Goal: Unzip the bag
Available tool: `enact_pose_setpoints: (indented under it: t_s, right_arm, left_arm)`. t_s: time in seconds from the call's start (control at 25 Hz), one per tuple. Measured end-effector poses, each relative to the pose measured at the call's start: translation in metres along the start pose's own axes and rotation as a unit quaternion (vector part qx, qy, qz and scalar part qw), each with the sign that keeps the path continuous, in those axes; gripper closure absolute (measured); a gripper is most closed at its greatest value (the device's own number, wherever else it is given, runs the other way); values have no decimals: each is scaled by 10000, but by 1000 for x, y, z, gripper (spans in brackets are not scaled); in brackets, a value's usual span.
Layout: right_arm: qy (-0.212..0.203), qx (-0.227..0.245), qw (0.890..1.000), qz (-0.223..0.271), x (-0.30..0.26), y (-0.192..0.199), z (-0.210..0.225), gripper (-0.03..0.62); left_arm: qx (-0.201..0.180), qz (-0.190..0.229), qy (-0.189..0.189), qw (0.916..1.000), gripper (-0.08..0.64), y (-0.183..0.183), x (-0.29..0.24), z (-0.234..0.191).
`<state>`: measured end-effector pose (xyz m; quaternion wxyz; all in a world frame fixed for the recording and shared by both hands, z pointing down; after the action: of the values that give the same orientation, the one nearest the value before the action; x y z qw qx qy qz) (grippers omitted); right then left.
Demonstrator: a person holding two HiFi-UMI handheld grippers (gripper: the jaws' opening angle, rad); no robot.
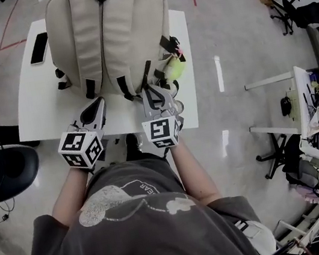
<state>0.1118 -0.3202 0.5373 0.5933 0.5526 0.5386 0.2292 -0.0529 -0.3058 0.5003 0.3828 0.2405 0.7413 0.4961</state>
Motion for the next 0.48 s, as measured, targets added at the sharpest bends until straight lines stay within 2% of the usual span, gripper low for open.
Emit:
enact_pose_setpoints:
  t_s: [0.28, 0.48]
  right_arm:
    - [-156, -50, 9972, -729, -3, 57, -14, 561]
    - [-308, -303, 9928, -1116, -3, 82, -23, 561]
  left_arm:
    - [80, -118, -32, 9999, 554, 14, 4, 0]
    - [150, -191, -88, 9997, 554, 23, 9, -1]
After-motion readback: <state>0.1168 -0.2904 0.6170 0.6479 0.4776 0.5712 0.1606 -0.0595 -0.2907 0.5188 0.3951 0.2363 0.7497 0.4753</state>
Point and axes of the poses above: the fingertips, and each gripper's own axes: x backward along the fingers, z to its right, y out of its underside, the point moved 3 cm from there along x, backward along the fingers, and after that the axes turned 9 degrees about -x, right-handed, at the moved point
